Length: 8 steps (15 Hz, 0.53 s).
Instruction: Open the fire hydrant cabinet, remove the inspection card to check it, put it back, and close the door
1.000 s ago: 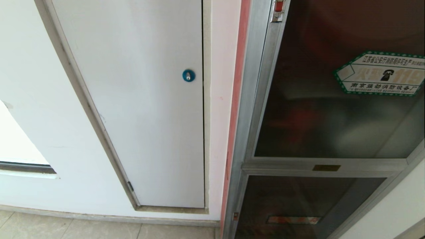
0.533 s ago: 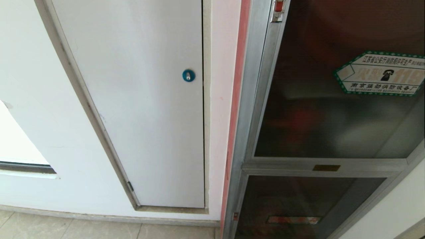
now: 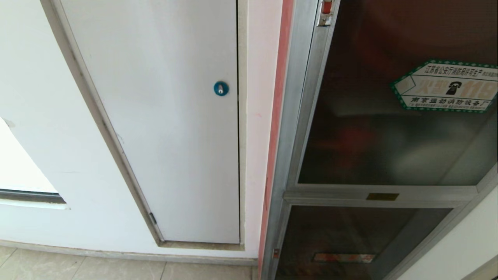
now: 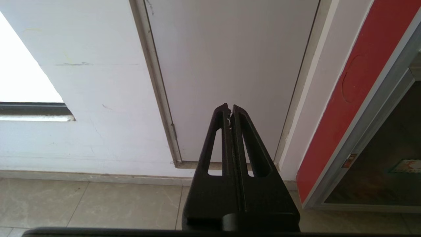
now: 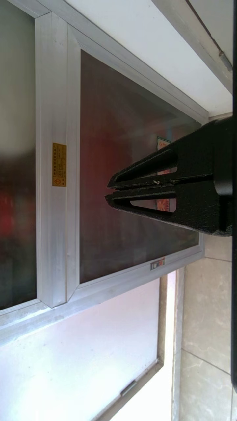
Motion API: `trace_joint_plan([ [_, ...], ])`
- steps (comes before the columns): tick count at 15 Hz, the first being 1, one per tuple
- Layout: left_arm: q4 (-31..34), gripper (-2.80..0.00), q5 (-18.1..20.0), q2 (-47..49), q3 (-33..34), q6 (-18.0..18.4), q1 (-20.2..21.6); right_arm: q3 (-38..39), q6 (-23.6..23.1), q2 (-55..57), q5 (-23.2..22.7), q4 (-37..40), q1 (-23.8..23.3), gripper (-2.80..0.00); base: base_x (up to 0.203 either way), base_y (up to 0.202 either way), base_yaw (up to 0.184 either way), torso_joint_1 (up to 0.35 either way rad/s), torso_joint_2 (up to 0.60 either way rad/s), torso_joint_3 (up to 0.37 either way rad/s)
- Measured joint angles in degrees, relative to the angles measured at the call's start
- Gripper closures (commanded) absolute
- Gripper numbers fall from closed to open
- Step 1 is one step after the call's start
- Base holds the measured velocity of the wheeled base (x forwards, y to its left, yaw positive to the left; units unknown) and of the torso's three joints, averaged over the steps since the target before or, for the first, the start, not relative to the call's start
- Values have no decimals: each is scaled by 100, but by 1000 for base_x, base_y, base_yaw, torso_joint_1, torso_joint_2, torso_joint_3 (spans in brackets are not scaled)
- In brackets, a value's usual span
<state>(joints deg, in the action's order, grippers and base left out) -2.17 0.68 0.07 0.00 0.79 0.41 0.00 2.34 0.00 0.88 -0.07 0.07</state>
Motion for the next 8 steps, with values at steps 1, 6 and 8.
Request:
trace_joint_plan([
  [1,0,0,1,0,0,-1,0,0,0,0,0,0,0,0,0,0,0,0,0,0],
  [6,0,0,2,0,0,0,0,0,1,0,0,0,0,0,0,0,0,0,0,0],
  [8,0,0,2,0,0,-2,0,0,-1,0,0,0,0,0,0,0,0,0,0,0],
])
